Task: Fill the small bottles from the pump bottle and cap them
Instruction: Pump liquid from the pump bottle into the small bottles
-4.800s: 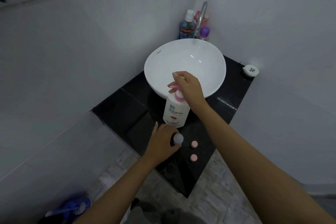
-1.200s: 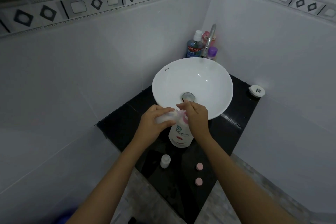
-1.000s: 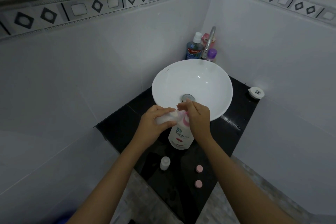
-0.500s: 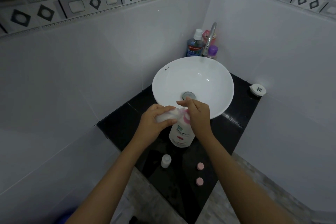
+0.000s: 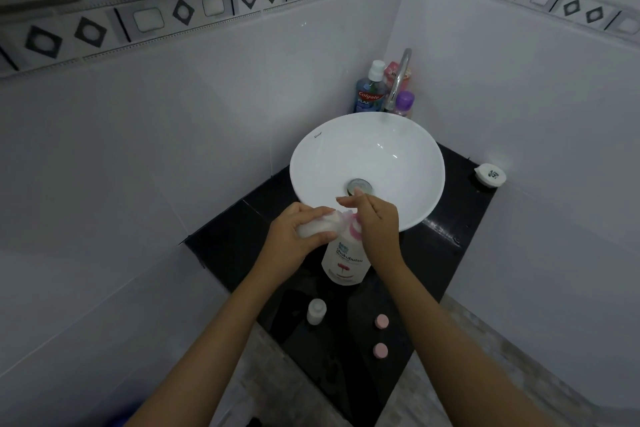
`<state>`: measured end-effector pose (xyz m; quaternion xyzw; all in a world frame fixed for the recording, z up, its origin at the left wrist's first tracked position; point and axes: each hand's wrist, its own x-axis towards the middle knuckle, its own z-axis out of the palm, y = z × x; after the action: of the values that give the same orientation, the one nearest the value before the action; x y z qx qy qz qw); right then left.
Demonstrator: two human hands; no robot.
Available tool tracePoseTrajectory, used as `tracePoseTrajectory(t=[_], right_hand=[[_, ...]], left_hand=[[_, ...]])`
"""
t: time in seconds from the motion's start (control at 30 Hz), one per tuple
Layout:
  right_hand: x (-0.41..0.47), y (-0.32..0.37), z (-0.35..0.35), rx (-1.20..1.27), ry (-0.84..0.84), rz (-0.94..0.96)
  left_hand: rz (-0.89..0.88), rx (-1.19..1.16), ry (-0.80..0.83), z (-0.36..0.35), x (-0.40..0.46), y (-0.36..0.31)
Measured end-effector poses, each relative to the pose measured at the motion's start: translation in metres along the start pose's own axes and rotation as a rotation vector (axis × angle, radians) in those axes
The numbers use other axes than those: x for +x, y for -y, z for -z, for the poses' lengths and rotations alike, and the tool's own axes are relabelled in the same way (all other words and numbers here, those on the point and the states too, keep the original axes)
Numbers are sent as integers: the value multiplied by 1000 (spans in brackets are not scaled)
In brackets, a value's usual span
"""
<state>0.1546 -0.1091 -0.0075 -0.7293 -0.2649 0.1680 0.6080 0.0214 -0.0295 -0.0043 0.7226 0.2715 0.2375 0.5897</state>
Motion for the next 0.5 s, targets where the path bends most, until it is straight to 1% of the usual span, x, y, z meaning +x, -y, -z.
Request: tracePoseTrajectory(t=[0.13,0.3,0.5], right_hand=[[-5,-8,-1,-36,20,7],[3,7,7,-105,52,10],[-2,3,2,-7,9,-33]], left_hand=[[13,9,5,-1,-2,5],[-11,-13,0,-1,-2,2],[-9,10,1,-1,0,3]])
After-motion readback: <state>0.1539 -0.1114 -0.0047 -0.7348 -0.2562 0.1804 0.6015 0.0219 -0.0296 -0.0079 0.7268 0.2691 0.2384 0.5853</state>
